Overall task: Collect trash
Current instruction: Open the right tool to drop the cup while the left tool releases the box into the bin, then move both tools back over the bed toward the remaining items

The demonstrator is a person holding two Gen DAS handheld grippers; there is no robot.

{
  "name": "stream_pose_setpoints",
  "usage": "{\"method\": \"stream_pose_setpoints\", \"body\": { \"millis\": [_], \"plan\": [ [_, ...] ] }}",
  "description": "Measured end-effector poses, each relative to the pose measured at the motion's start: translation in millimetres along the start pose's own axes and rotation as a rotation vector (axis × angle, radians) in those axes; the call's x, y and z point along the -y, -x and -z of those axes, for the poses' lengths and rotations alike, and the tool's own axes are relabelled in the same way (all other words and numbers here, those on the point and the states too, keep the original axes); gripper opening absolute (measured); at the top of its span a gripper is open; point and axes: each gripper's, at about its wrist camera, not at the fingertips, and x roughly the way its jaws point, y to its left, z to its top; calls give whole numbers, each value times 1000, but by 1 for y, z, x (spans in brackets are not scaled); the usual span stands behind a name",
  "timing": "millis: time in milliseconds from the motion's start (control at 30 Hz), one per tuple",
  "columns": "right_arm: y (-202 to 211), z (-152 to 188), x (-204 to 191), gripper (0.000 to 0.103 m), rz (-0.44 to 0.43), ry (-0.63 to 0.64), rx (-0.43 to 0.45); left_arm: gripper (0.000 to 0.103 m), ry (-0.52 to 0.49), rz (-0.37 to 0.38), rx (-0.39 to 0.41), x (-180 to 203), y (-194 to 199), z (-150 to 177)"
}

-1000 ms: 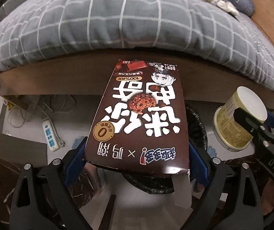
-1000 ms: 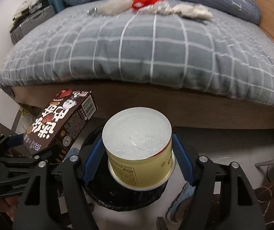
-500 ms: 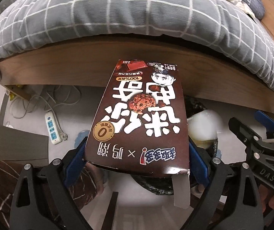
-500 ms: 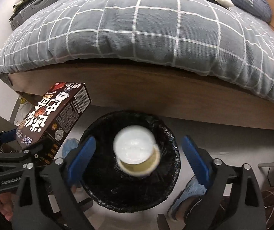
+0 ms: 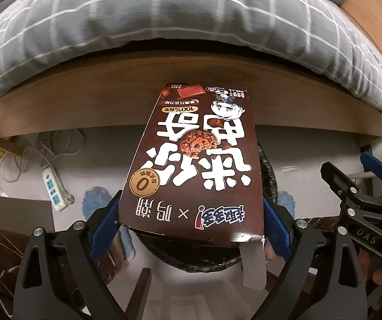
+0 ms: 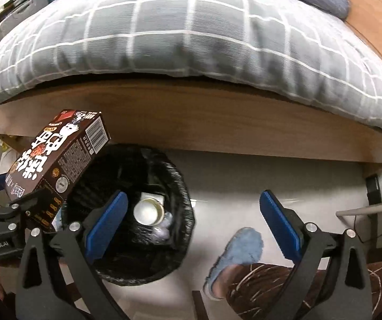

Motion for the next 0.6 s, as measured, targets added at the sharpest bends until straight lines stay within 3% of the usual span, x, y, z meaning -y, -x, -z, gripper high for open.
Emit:
{"method": "stream_pose_setpoints", "body": {
  "millis": [333, 600],
  "plan": [
    [4, 0, 9, 95, 8, -39, 16, 94, -83, -29, 58, 26, 5, -1],
    [21, -10, 6, 95, 2, -49, 67, 96, -59, -48, 87, 23, 16, -5]
  ]
}}
